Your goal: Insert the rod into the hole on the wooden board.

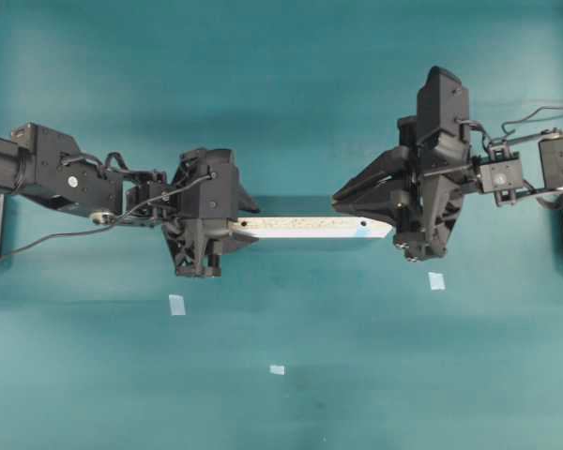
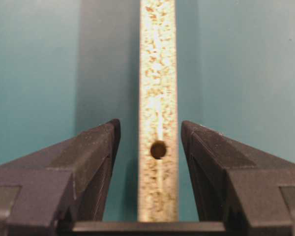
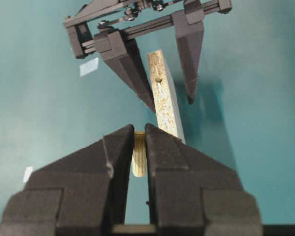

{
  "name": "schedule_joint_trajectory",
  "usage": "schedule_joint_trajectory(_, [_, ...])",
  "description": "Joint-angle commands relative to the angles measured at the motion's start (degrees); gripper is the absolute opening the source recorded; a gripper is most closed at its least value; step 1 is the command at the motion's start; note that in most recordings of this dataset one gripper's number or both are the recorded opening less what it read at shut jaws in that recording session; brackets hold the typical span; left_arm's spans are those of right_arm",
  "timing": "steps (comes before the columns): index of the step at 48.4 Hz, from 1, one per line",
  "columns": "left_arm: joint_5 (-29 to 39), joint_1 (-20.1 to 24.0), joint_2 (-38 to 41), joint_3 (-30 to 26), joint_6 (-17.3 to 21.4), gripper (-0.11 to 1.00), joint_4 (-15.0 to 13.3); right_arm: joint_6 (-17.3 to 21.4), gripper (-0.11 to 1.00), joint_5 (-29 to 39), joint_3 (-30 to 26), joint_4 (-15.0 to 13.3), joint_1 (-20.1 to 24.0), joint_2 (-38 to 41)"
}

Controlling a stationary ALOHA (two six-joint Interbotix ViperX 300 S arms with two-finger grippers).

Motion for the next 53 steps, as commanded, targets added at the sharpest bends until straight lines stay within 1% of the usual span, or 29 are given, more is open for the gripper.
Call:
schedule_joint_trajectory(1, [0.0, -1.1, -0.7, -0.8, 0.0, 0.61, 0.0, 0.1, 0.1, -0.6, -0.5, -0.2, -0.4, -0.4])
schedule_joint_trajectory(12, [0.1, -1.6, -0.7, -0.6, -1.3, 0.58, -0.1, 0.1, 0.1, -0.5, -0.6, -0.2, -0.5, -0.4])
schedule_joint_trajectory(26, [0.6, -1.5, -0.4, -0.4, -1.3, 0.57, -0.1, 0.1, 0.1, -0.6, -1.0, -0.2, -0.5, -0.5])
schedule_joint_trajectory(34, [0.8, -1.4, 1.0, -1.0, -1.4, 0.57, -0.1, 0.2, 0.1, -0.6, -1.0, -0.1, -0.5, -0.5])
schedule_joint_trajectory(38, [0.8, -1.5, 1.2, -1.2, -1.4, 0.53, -0.1, 0.3, 0.1, -0.6, -0.9, -0.2, -0.5, -0.4])
schedule_joint_trajectory(46, [0.6, -1.4, 1.3, -1.4, -1.4, 0.38, -0.1, 0.3, 0.1, -0.6, -0.8, -0.1, -0.5, -0.5])
schedule_joint_trajectory(48, [0.6, -1.4, 1.3, -1.4, -1.4, 0.36, -0.1, 0.3, 0.1, -0.6, -0.8, -0.1, -0.5, -0.4])
schedule_joint_trajectory(53, [0.7, -1.1, 1.3, -1.3, -1.3, 0.36, -0.1, 0.3, 0.1, -0.7, -0.8, -0.2, -0.5, -0.4])
